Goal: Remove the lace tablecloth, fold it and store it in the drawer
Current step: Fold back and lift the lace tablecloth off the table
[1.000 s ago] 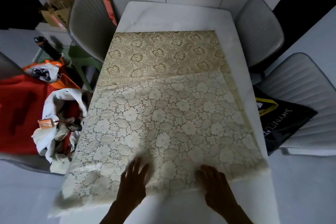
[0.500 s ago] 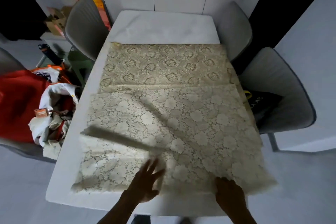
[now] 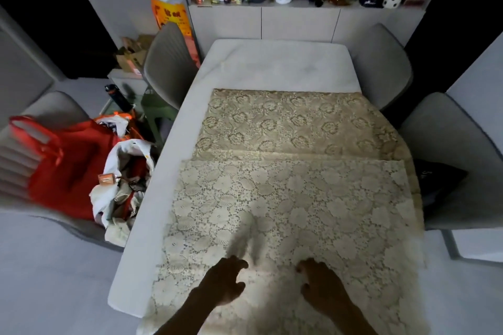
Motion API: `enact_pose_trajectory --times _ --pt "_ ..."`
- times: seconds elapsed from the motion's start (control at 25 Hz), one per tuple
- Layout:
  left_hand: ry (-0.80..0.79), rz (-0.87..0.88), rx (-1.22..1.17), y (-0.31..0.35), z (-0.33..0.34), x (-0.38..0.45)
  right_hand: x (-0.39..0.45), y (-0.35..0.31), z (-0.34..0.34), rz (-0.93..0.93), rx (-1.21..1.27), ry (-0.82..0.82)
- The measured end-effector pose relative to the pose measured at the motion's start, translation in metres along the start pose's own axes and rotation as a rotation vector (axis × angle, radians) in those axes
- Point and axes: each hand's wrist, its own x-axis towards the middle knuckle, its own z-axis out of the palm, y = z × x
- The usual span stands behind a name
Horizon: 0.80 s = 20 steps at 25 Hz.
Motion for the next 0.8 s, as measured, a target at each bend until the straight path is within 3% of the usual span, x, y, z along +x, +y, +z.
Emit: enact_pose_trajectory --times 0.2,0.36,0.48,0.68,0.8 --pt "0.147 -0.012 0.037 -0.074 -0.098 0.095 0.115 -0.062 -0.037 -0.039 0.048 0.063" --pt "0.164 0.026 -0.021 -0.113 -0.164 0.178 0.216 -0.072 -0.087 0.069 -0.046 0.181" --pt "0.255 0.051 0.174 -0.133 -0.189 0.220 0.274 -0.065 -0.113 0.112 -0.128 0.177" --pt "0.166 0.018 0.142 -0.151 -0.205 0.233 0.298 -0.049 -0.116 0.128 -0.015 0.155" --pt "0.210 0.036 0.173 -0.153 -0.208 0.225 0.291 -0.044 -0.117 0.118 -0.142 0.138"
